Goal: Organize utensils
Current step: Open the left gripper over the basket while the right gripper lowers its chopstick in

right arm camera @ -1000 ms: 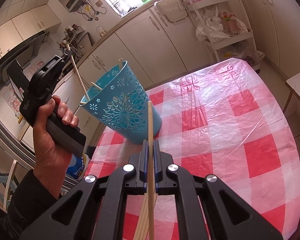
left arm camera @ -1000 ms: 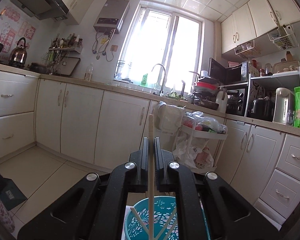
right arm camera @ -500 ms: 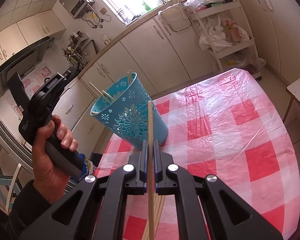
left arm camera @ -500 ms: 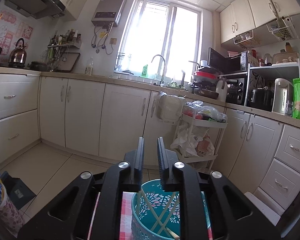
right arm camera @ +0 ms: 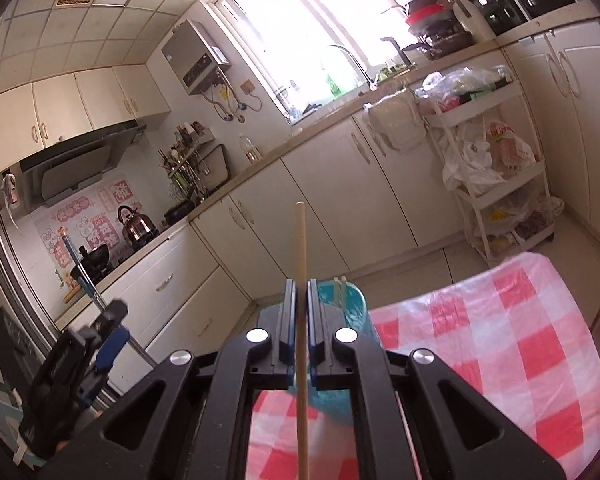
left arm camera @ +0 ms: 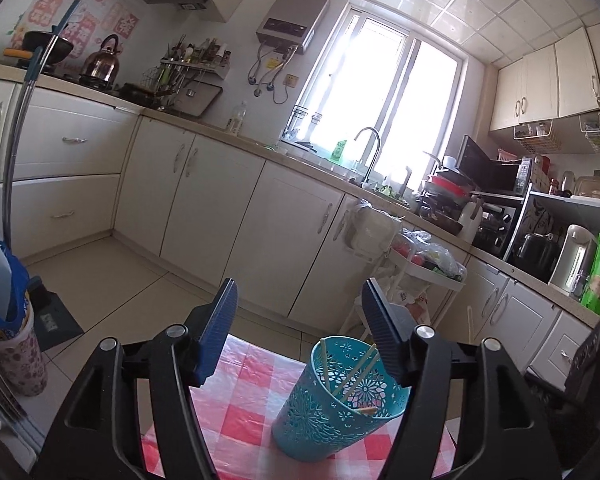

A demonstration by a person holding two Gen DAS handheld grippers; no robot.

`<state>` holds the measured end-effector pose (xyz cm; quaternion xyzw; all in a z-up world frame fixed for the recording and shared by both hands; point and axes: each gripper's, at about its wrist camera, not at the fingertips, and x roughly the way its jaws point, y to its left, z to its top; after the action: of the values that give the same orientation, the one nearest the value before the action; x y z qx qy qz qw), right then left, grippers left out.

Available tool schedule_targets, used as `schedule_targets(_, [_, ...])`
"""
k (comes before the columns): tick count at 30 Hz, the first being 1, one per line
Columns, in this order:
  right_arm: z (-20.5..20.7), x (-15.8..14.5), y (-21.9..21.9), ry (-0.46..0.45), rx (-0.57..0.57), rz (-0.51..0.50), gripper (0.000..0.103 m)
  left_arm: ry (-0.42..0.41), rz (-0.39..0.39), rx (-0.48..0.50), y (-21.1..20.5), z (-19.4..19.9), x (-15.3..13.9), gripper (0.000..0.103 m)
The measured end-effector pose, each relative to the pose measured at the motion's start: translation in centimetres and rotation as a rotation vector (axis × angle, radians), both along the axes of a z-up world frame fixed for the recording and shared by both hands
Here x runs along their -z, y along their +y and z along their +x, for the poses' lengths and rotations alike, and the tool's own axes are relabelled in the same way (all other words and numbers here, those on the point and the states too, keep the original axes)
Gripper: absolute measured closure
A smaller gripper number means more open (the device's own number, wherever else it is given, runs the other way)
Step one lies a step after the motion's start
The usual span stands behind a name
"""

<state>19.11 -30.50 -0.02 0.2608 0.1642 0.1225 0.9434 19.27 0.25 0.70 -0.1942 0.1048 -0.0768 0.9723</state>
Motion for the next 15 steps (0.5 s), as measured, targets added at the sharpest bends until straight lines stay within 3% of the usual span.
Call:
schedule_targets(8, [7.8,-1.6,3.4,-0.075,0.063,-0.086,0.097,0.034,-0.071,-0.008,2.5,1.1,0.0,0.042])
schedule_targets(15, [9.9,0.2,4.4,-0.062,0.09,-0.174,0.097,0.043,-0.116,-0.003,3.6,1.3,0.0,0.041])
